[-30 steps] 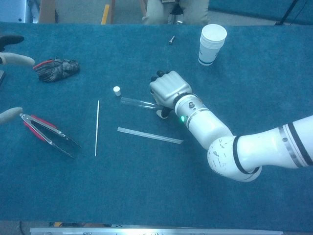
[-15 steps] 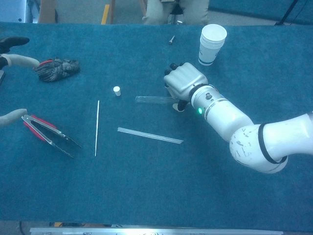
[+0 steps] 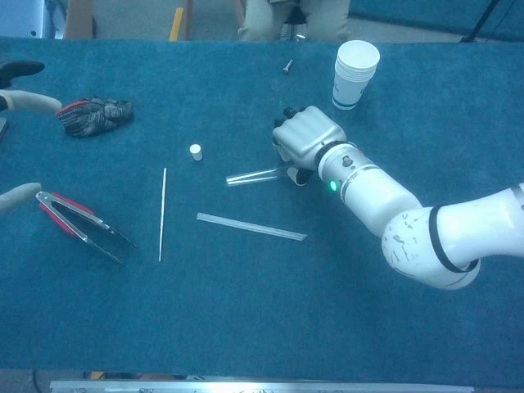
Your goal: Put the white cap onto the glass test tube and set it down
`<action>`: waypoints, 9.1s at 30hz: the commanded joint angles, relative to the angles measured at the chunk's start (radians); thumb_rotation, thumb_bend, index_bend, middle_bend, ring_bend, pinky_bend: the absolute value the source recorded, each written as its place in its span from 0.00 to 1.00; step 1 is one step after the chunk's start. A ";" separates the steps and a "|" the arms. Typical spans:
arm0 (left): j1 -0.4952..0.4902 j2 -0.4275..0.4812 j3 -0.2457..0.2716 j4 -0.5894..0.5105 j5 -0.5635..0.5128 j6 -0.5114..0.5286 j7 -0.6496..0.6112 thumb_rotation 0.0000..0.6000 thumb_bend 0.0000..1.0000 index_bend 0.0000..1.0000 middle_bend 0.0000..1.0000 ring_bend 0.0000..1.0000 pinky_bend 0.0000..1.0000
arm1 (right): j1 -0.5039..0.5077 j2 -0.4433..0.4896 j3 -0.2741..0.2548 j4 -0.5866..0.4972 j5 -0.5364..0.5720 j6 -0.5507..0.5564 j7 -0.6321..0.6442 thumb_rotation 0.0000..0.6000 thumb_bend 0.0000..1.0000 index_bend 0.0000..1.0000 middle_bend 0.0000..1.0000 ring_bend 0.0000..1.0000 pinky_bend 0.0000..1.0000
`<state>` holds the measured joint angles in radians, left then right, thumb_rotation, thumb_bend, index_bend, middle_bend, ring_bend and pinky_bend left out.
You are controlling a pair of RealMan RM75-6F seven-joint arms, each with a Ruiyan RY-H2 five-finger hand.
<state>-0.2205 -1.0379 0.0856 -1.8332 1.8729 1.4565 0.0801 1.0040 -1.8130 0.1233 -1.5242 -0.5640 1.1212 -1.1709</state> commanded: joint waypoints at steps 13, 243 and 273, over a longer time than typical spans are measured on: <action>0.006 0.010 0.004 -0.007 0.004 0.003 0.003 0.59 0.26 0.17 0.00 0.00 0.01 | -0.014 -0.023 -0.012 0.009 -0.054 -0.003 0.077 0.88 0.22 0.41 0.14 0.01 0.16; -0.445 -0.269 -0.295 0.192 -0.760 -0.580 -0.016 1.00 0.32 0.53 0.18 0.00 0.00 | -0.180 0.472 0.090 -0.290 -0.157 -0.117 0.643 1.00 0.44 0.62 0.22 0.06 0.27; -0.410 0.211 -0.383 -0.109 -0.898 -0.650 -0.206 1.00 0.32 0.53 0.17 0.00 0.00 | -0.014 0.203 0.204 -0.228 0.042 -0.102 0.727 1.00 0.41 0.62 0.22 0.06 0.28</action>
<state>-0.6301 -0.8275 -0.2975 -1.9419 0.9752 0.8063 -0.1257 0.9796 -1.5997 0.3182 -1.7631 -0.5397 1.0225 -0.4444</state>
